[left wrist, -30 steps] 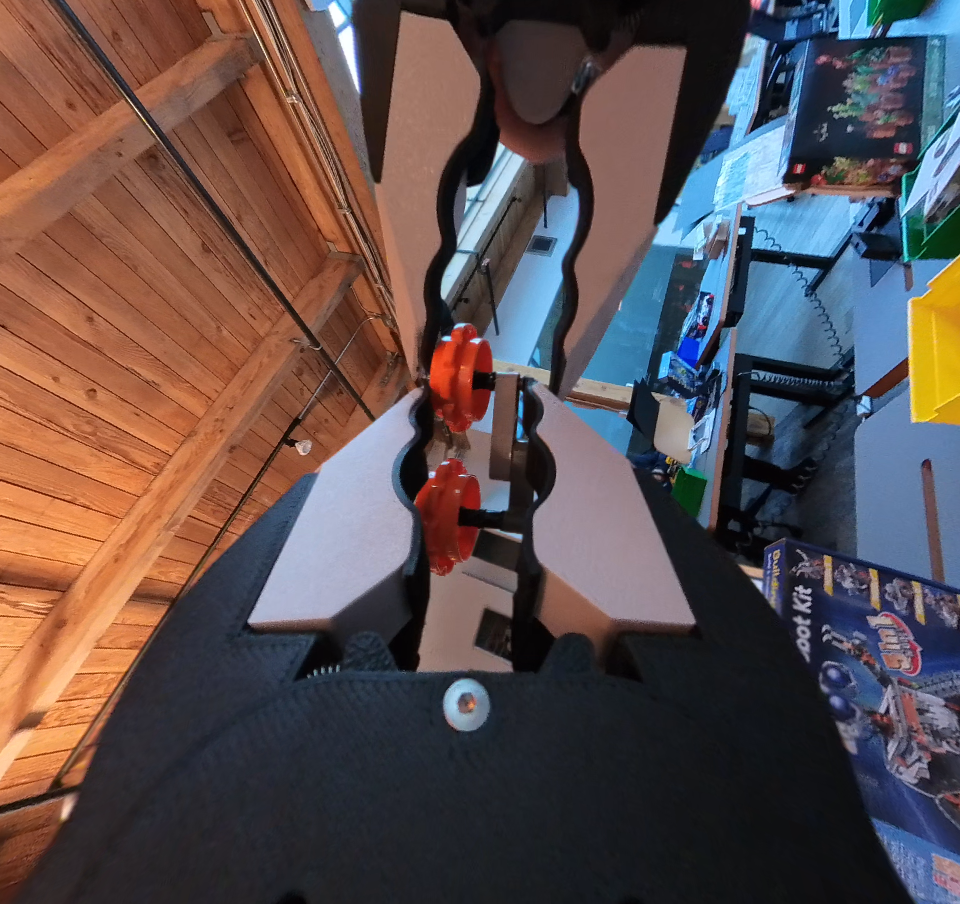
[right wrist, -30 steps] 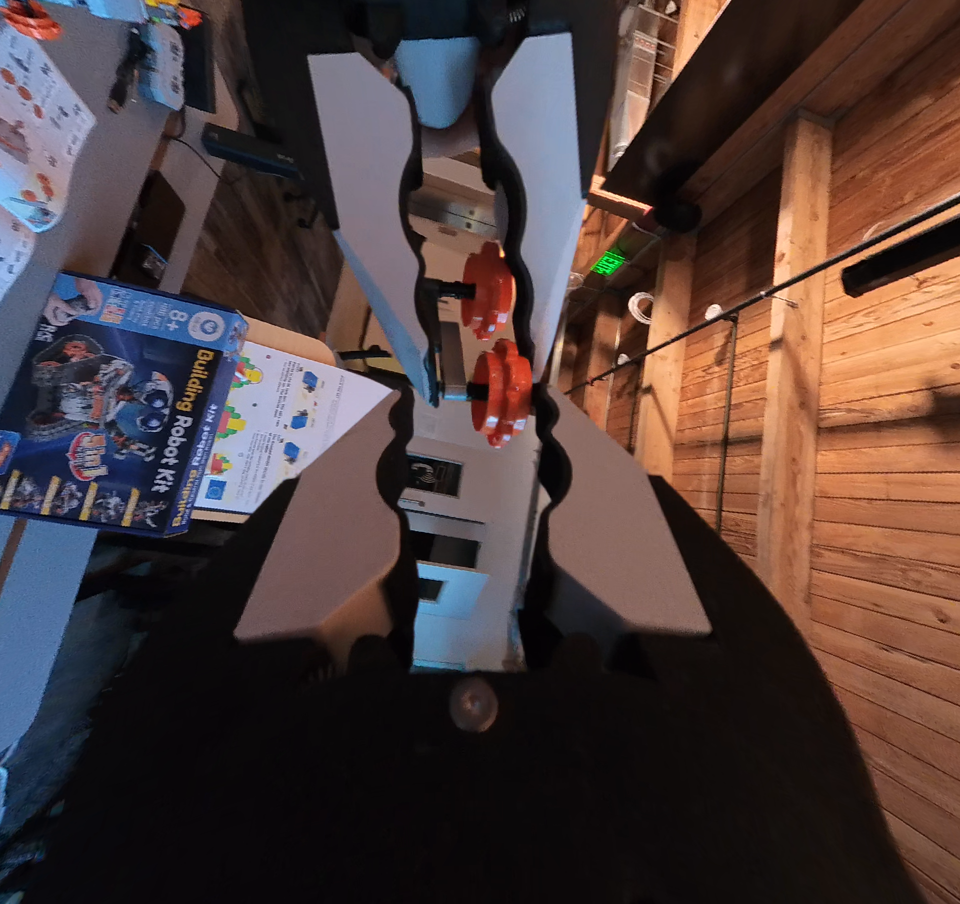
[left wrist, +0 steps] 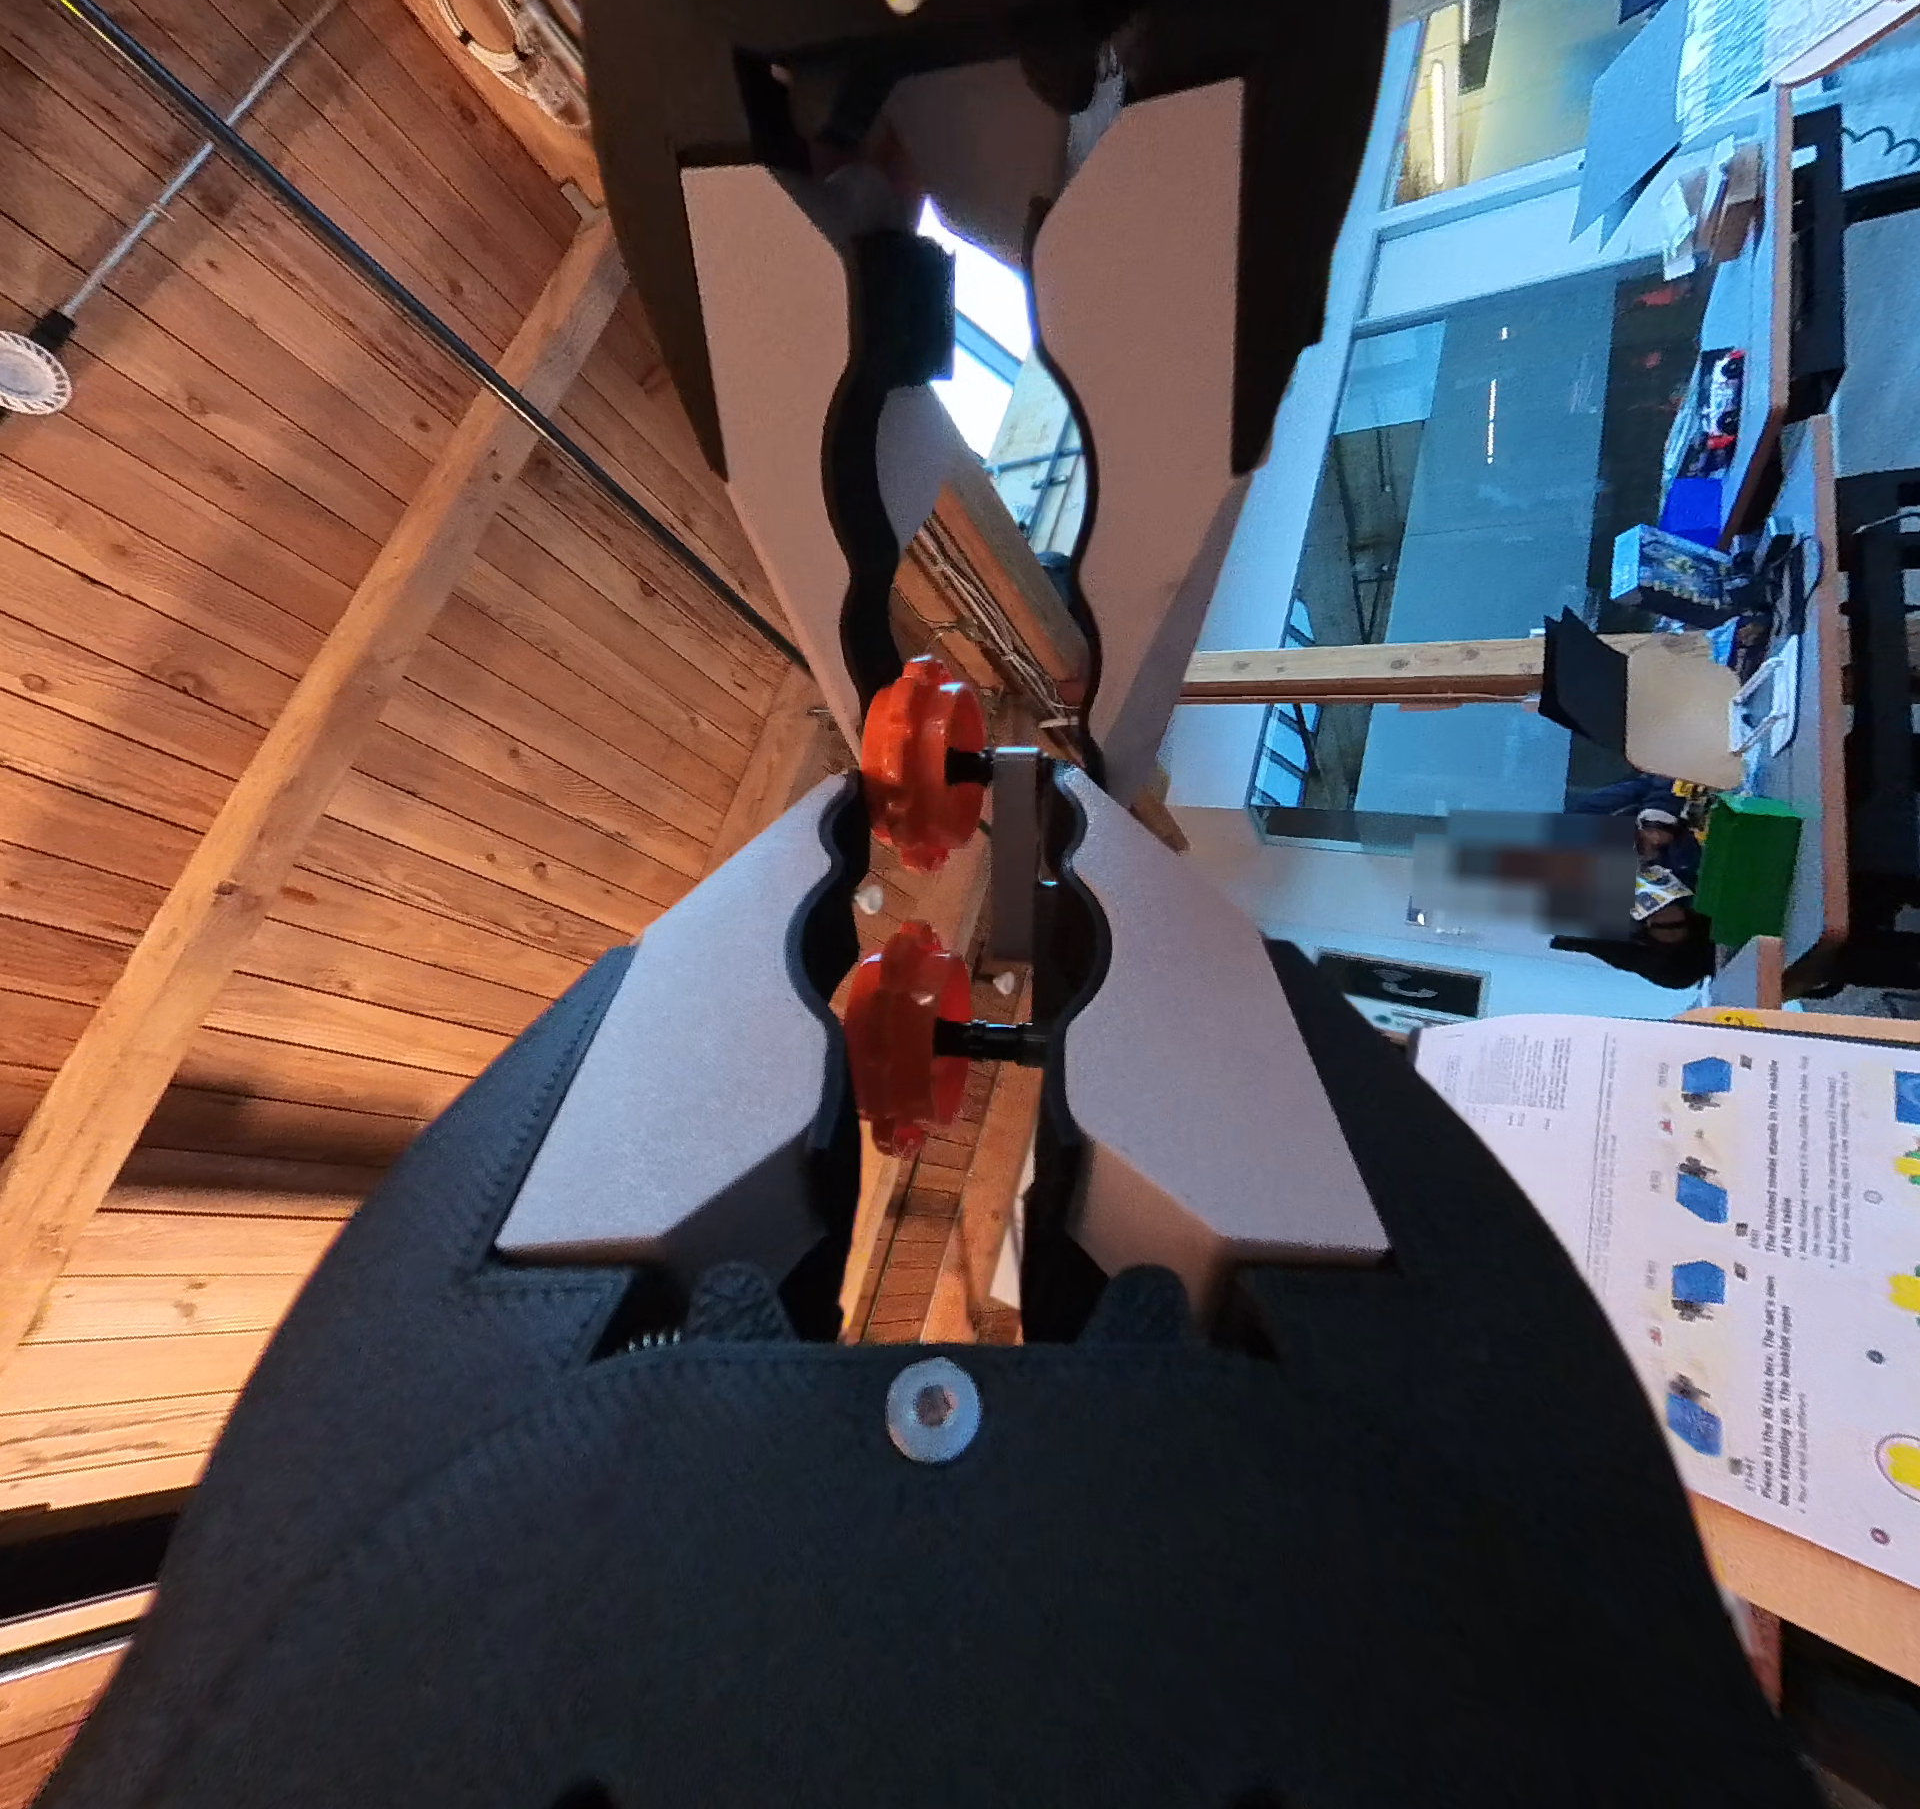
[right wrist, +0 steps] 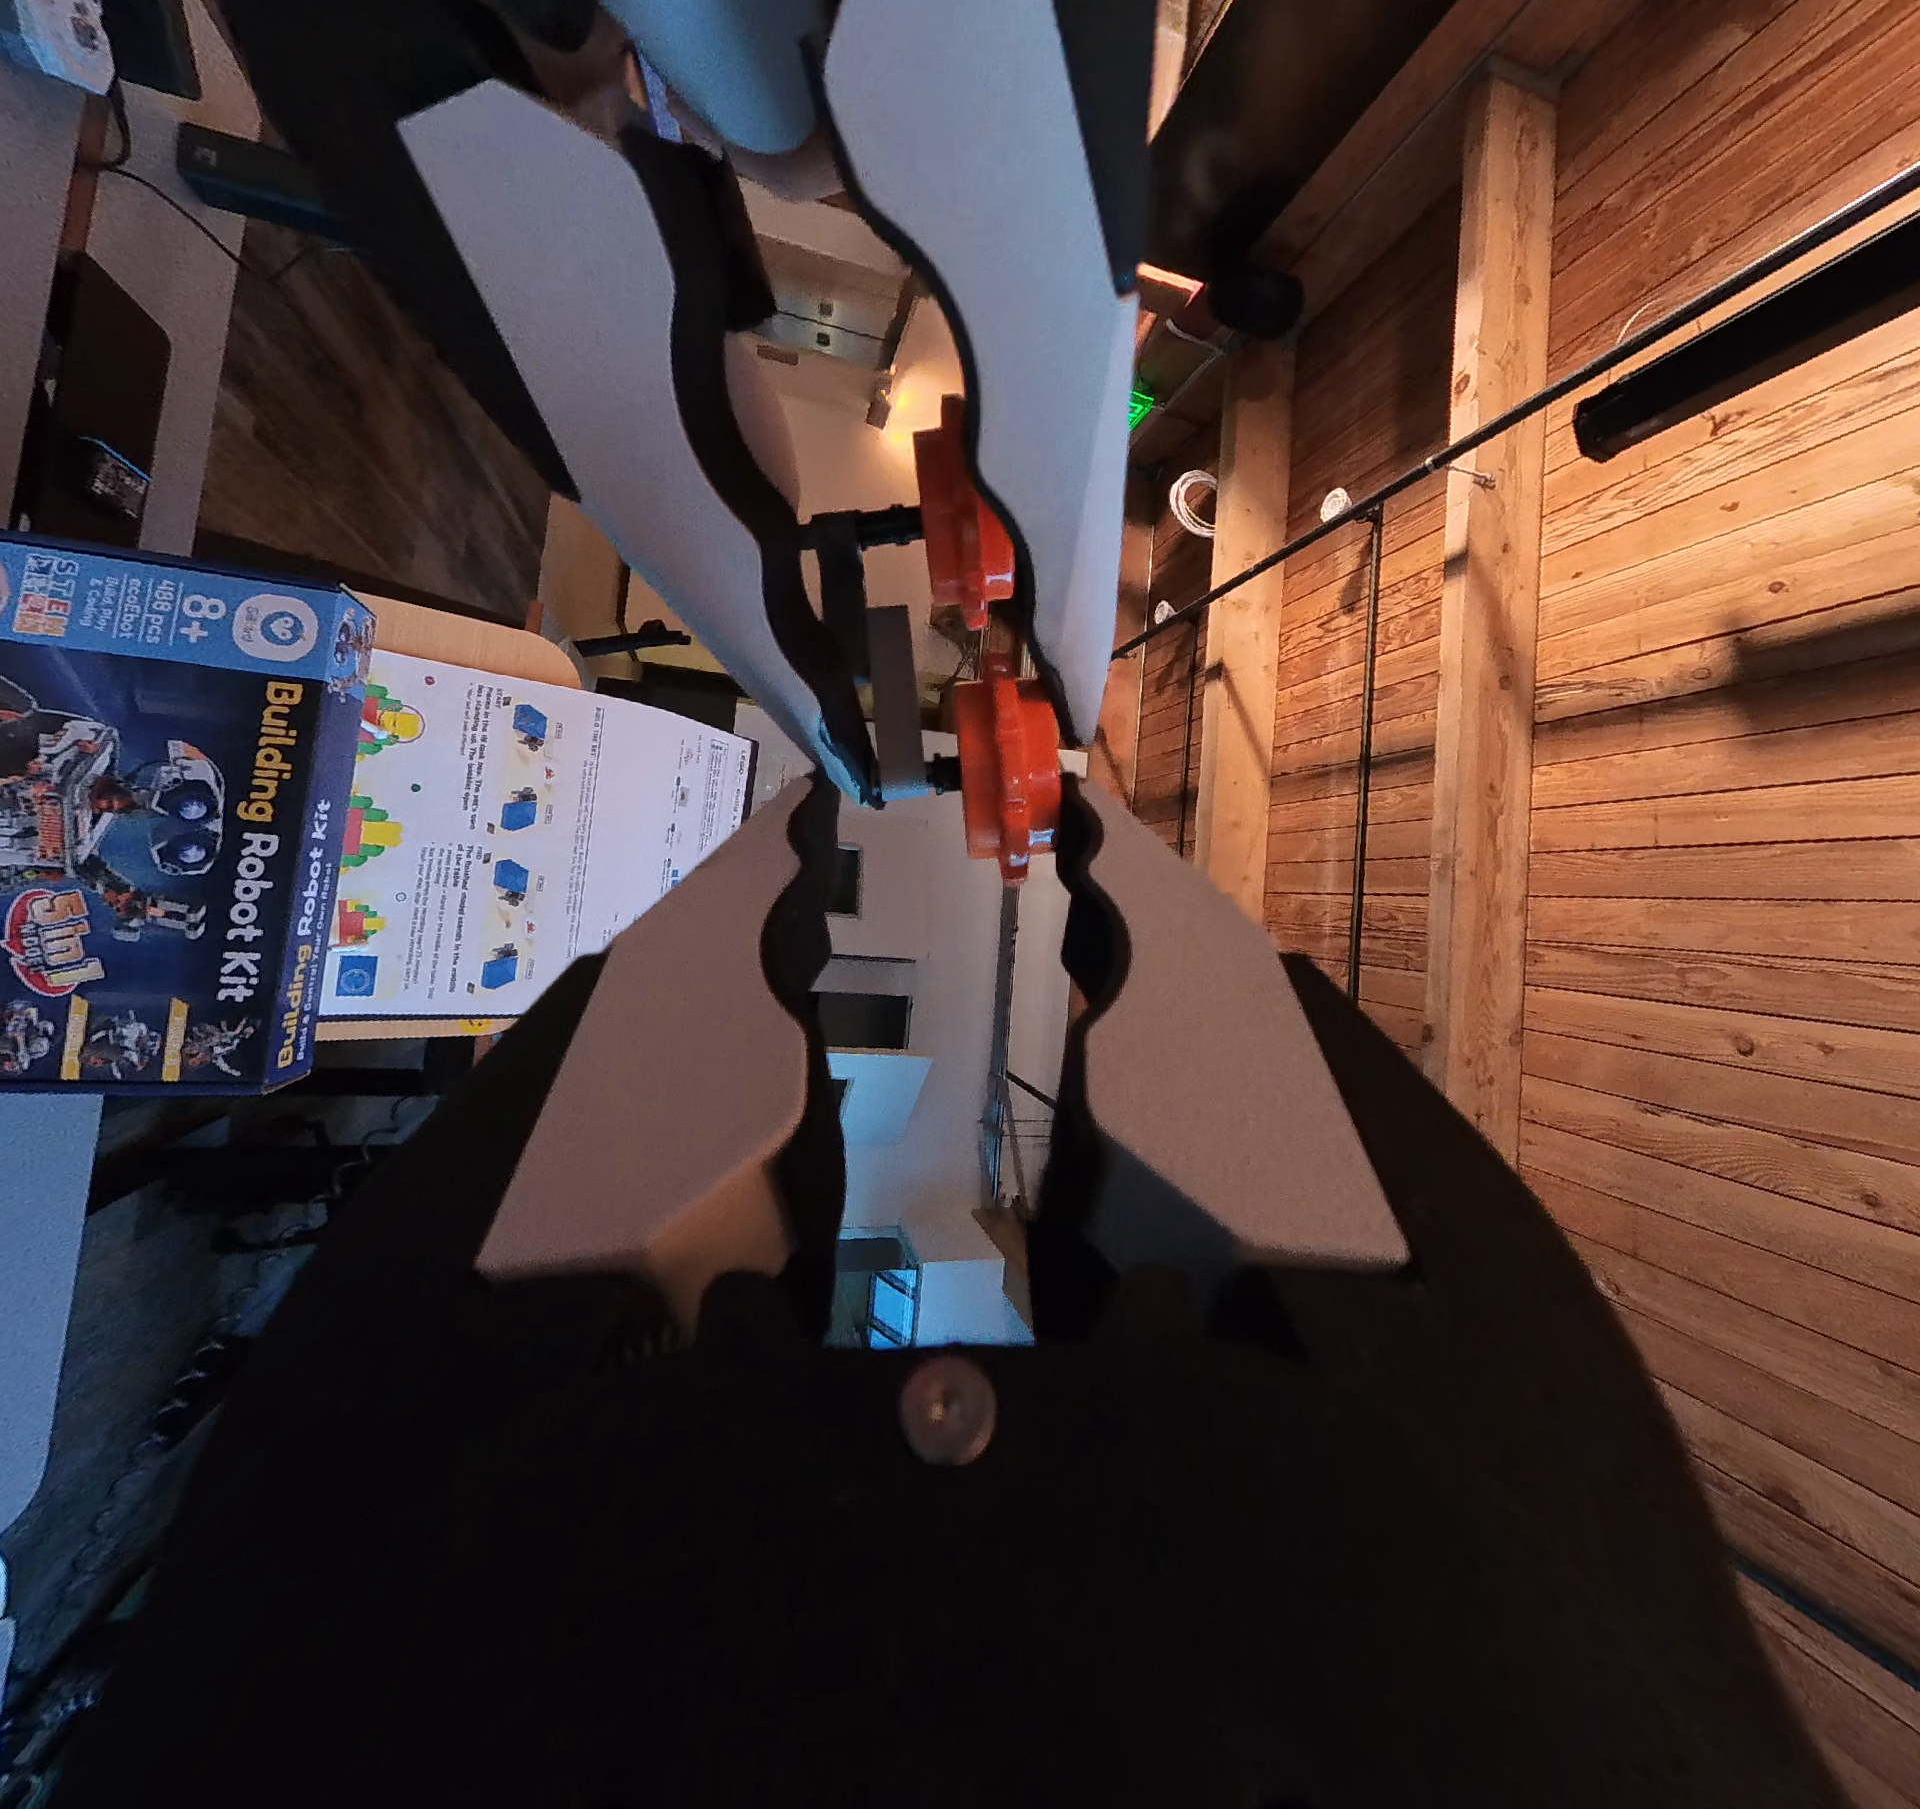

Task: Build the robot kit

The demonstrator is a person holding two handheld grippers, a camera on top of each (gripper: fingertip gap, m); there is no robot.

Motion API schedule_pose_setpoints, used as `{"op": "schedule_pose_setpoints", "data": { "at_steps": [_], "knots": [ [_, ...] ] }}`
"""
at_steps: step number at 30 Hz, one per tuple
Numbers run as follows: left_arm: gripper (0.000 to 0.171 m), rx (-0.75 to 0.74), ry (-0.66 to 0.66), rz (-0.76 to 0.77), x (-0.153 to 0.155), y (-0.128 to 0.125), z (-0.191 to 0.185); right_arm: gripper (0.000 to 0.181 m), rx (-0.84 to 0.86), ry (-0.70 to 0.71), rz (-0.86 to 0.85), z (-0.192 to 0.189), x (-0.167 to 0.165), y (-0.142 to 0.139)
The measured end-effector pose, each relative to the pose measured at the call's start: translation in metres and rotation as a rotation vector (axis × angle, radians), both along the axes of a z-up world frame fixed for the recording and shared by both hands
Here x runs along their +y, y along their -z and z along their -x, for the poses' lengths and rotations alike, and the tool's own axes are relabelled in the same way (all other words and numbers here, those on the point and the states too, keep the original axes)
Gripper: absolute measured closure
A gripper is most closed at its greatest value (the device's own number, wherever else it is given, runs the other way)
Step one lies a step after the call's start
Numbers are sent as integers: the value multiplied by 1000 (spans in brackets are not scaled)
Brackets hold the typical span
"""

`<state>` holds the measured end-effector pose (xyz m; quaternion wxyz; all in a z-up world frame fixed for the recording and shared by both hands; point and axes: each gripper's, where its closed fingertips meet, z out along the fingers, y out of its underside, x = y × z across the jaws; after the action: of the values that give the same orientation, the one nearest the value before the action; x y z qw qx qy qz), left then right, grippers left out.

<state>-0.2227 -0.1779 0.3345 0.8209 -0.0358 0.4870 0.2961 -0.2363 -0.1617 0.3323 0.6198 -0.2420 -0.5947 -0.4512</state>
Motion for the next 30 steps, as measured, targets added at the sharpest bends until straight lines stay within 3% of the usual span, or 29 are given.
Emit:
{"op": "schedule_pose_setpoints", "data": {
  "at_steps": [30],
  "knots": [
    [141,-29,34,83,3,-2,-6,147,-8,100,38,-10,2,-1]
  ]
}}
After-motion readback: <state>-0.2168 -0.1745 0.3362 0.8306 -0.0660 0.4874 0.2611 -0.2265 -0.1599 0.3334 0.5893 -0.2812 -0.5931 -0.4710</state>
